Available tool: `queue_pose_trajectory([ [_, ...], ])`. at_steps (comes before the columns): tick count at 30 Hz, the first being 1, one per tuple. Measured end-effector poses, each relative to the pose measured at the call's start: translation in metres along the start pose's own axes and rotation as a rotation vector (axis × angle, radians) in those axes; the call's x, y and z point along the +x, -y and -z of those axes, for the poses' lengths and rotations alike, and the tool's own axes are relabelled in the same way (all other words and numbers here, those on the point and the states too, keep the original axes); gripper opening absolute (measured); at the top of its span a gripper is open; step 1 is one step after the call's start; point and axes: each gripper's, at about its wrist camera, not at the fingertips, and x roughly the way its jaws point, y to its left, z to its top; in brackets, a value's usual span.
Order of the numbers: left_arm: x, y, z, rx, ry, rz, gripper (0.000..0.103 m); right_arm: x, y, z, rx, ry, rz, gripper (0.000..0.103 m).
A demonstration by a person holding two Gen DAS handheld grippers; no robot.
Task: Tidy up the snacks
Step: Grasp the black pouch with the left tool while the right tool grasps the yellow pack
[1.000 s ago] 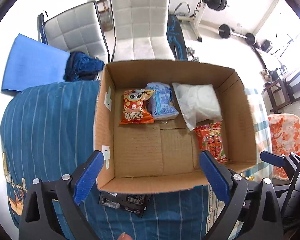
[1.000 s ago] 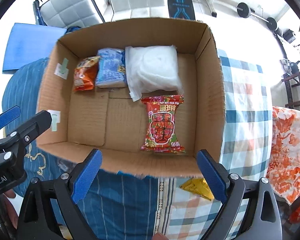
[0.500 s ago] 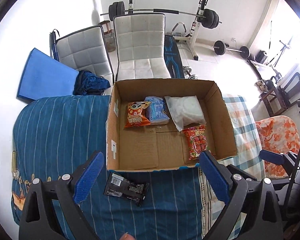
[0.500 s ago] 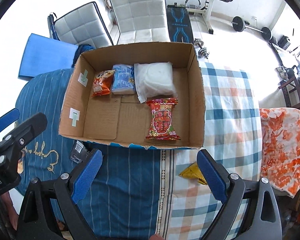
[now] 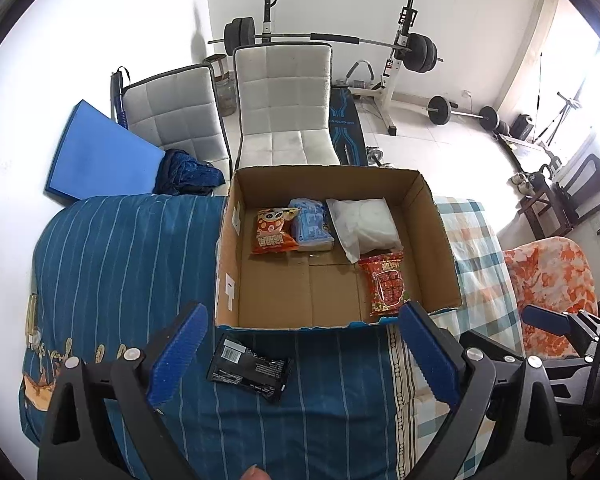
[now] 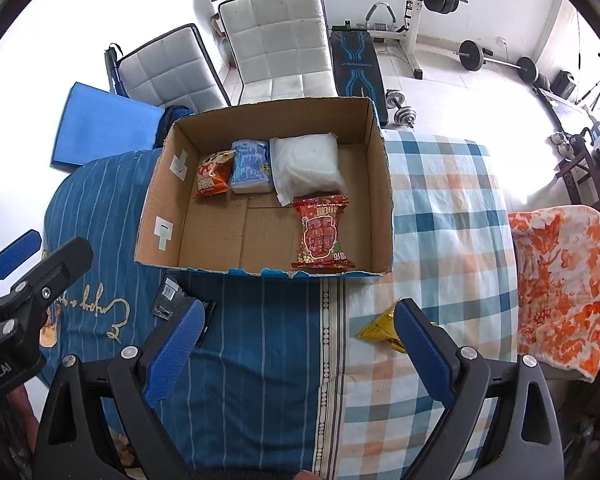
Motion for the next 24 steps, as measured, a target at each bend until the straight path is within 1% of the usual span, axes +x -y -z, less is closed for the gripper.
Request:
queue_pose_trajectory([
  [6,0.010,-0.013,0.004,-0.043,-0.015,-0.006,0.098,-0.002,0.012,0.006,0.030,0.028,-0.032,0.098],
  [7,0.013,-0.016,0.006,-0.050,-0.021,-0.010,0.098,0.000,0.019,0.008,0.035,0.033,-0.033,0.103],
  [9,0.021,-0.026,0.012,-0.074,-0.041,-0.032,0.098,0.007,0.035,0.011,0.049,0.024,-0.019,0.103],
  [12,0.037,-0.045,0.026,-0.117,-0.087,-0.063,0.098,0.033,0.069,0.015,0.078,-0.046,0.024,0.103],
  [14,0.048,-0.055,0.036,-0.145,-0.119,-0.072,0.098,0.059,0.096,0.019,0.093,-0.103,0.058,0.103],
  [15,0.055,-0.060,0.043,-0.161,-0.141,-0.078,0.098,0.075,0.108,0.020,0.095,-0.146,0.077,0.103],
  [17,0.067,-0.069,0.054,-0.192,-0.178,-0.088,0.098,0.106,0.134,0.026,0.144,-0.237,0.123,0.103],
  [20,0.089,-0.085,0.073,-0.257,-0.245,-0.091,0.098,0.143,0.163,0.038,0.265,-0.330,0.072,0.103],
  [22,0.104,-0.095,0.083,-0.305,-0.286,-0.086,0.098,0.167,0.176,0.048,0.359,-0.370,0.012,0.103],
  [24,0.122,-0.107,0.095,-0.365,-0.341,-0.074,0.098,0.184,0.180,0.054,0.406,-0.397,-0.002,0.103],
])
